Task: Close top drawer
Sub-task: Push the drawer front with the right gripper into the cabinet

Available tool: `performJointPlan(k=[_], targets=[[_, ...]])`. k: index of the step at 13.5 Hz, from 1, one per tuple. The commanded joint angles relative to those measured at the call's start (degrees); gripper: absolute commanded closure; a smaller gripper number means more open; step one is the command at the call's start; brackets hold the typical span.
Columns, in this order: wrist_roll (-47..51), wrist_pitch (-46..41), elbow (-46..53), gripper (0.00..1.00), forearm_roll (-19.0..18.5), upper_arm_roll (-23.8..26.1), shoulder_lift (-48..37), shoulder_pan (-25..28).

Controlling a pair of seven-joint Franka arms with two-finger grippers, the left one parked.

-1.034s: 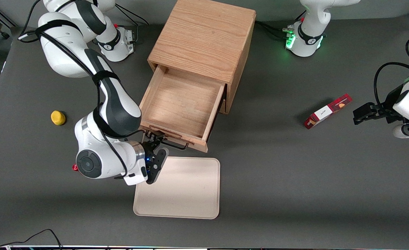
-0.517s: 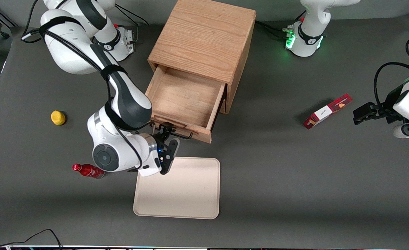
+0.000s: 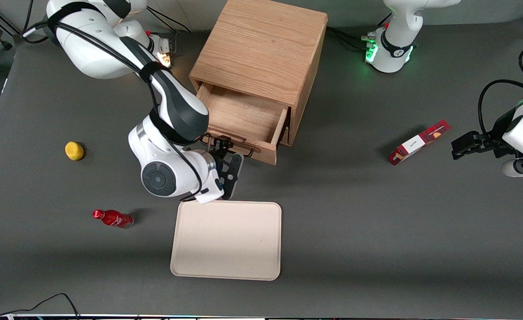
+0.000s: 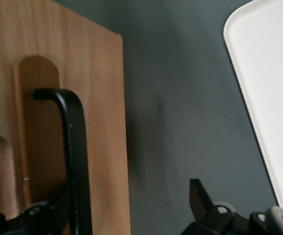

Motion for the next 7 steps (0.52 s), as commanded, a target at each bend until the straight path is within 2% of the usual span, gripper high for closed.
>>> performJointPlan(k=[1,7], targets=[[-0.1,1.8,-7.1,0.00,-0.5,0.5,-4.5,-0.5],[2.3,3.8,-11.5,0.00,-0.2,3.6,-7.1,-0.9]])
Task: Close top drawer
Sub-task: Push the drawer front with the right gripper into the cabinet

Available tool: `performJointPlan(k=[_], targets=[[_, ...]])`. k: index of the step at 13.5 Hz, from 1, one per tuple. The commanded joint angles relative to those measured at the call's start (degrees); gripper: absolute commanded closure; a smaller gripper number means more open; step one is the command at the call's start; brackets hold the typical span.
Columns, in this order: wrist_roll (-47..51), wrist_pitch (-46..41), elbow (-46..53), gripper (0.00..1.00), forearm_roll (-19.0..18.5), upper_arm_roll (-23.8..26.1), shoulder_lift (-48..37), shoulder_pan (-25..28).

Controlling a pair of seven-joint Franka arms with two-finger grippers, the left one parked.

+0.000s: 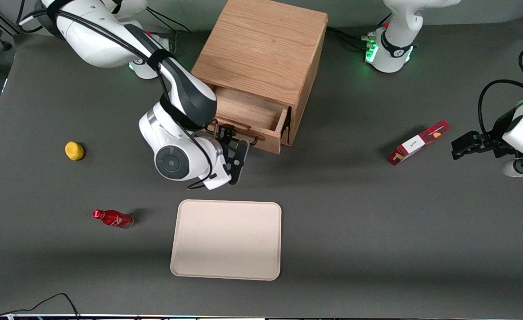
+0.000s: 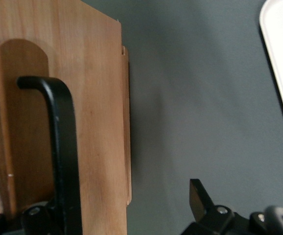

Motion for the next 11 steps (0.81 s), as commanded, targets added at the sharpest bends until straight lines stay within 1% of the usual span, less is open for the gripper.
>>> performJointPlan(k=[1,4,8,11], targets=[[2.0,1.1,-3.7,0.00,-0.2,1.8,-2.5,-0.6],[2.8,1.5,-6.0,0.00,-0.1,3.1,-4.1,-0.7],[4.5,6.7,-10.5,0.00,0.0,6.3,-5.4,-1.4],[6.2,6.8,-11.8,0.00,-0.1,7.9,-6.0,-1.4]])
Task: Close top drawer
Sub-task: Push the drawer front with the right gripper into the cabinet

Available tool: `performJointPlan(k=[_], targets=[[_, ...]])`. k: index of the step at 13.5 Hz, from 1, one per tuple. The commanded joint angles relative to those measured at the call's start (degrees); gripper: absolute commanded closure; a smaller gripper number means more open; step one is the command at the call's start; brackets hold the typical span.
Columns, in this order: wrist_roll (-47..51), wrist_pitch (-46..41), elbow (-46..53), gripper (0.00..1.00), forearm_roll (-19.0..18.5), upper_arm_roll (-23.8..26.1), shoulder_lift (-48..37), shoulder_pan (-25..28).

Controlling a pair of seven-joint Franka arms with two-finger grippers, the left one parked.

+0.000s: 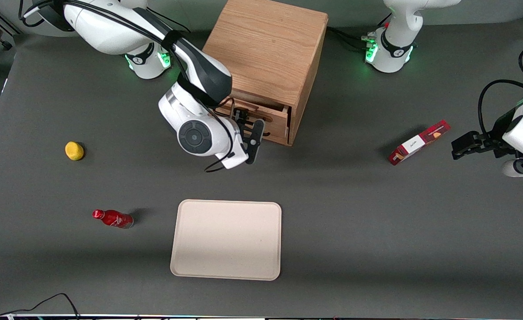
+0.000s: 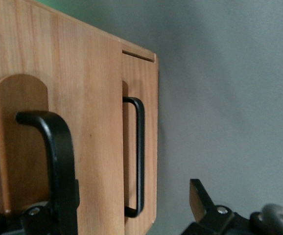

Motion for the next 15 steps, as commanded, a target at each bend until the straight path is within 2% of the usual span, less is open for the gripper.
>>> performJointPlan(k=[1,7,11,15], targets=[[2.0,1.2,-4.5,0.00,0.0,1.8,-3.6,-1.0],[1.9,0.7,-6.4,0.00,0.1,3.1,-5.8,-1.9],[2.0,0.7,-6.4,0.00,1.6,3.4,-6.2,-1.8],[1.5,-2.2,-4.9,0.00,2.0,3.6,-7.0,-3.2]])
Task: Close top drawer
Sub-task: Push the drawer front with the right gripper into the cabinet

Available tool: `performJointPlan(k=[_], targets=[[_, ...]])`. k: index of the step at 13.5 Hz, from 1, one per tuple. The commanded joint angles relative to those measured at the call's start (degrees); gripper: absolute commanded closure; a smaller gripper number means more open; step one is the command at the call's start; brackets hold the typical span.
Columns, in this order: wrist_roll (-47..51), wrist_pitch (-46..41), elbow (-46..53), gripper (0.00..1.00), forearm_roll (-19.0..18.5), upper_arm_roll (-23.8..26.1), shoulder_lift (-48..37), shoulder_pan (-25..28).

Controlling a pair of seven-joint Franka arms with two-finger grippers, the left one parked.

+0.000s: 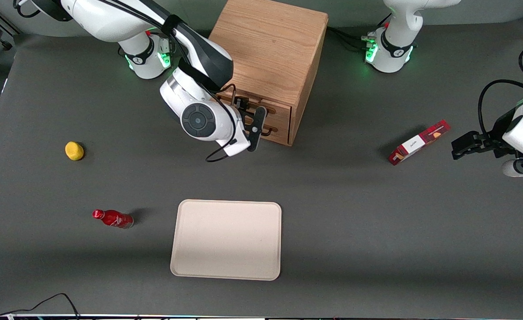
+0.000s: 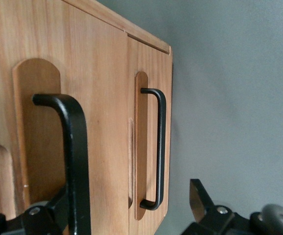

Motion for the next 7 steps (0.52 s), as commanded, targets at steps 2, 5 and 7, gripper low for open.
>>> performJointPlan(k=[2,5,7], targets=[[0.2,-4.2,1.1,0.00,3.9,1.0,-2.9,-2.4],[0.3,-4.4,3.1,0.00,3.9,0.9,-2.4,-3.1],[0.4,-4.5,4.6,0.00,4.1,0.9,-2.5,-3.4]])
